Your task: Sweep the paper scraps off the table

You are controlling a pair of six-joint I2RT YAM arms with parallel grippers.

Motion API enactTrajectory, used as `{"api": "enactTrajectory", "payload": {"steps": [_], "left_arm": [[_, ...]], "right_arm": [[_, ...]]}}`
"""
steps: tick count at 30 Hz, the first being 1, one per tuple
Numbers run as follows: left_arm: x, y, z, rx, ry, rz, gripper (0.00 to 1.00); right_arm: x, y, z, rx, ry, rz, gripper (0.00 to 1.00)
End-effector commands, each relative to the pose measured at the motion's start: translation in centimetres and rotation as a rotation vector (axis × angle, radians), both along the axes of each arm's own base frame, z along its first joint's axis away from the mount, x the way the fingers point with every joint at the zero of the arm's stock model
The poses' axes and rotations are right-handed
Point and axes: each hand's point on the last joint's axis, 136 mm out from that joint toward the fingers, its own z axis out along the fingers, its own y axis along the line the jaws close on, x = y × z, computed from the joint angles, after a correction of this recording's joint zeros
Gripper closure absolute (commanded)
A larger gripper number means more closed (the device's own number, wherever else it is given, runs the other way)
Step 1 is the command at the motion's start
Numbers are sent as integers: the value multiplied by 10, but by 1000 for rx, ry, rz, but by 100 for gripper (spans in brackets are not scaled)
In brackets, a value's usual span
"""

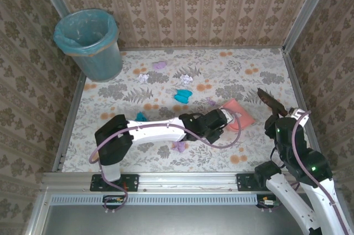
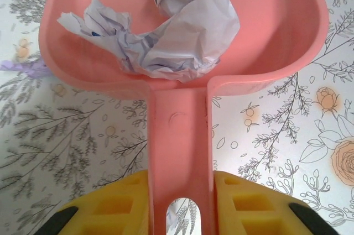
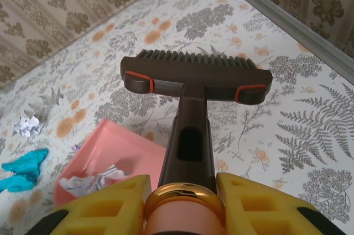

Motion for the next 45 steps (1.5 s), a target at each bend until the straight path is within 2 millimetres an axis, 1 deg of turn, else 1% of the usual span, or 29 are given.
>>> {"api": "enactTrajectory", "payload": {"steps": [1,5,8,10,12,16,17,21,22,25,27,31,34,35,36,37,40,42,45], "left_arm": [[14,17,26,-5,-18,69,100],[27,38,48,12,-44,130,100],[40,59,67,-5,-45,192,100],[51,77,81,-13,-48,245,100],[63,96,96,-12,-70,302,100],[88,132,130,-33,-97,413,100],[93,139,137,-40,-102,439,100],[116,170,167,-78,-125,542,100],[121,177,172,-86,-128,565,100],[144,206,187,-108,-127,675,100],[159,225,193,-130,-113,750,100],[193,262,202,-205,-47,885,100],[217,285,210,-265,-9,958,100],[222,289,213,-269,-14,971,100],[234,306,217,-279,-26,1015,100],[242,314,220,-288,-27,1036,100],[263,334,229,-307,-31,1091,100],[274,342,235,-341,-12,1105,100],[290,354,248,-387,-18,1129,100]], "right_arm": [[2,-10,19,-16,-109,-49,100],[5,-8,22,-22,-161,-33,100],[13,4,21,-8,-192,34,100],[21,17,17,11,-207,98,100],[30,32,11,23,-214,176,100],[47,61,-16,58,-163,301,100],[50,66,-23,58,-145,324,100],[61,87,-38,93,-148,418,100],[62,91,-42,99,-147,435,100],[65,100,-54,137,-149,466,100],[66,105,-59,155,-153,484,100],[67,106,-69,158,-145,482,100],[68,107,-77,158,-133,480,100],[68,107,-79,157,-128,479,100],[69,107,-80,156,-123,480,100],[69,107,-81,156,-120,481,100],[71,109,-81,151,-125,485,100],[71,109,-83,149,-124,487,100],[71,108,-84,143,-124,482,100]]}}
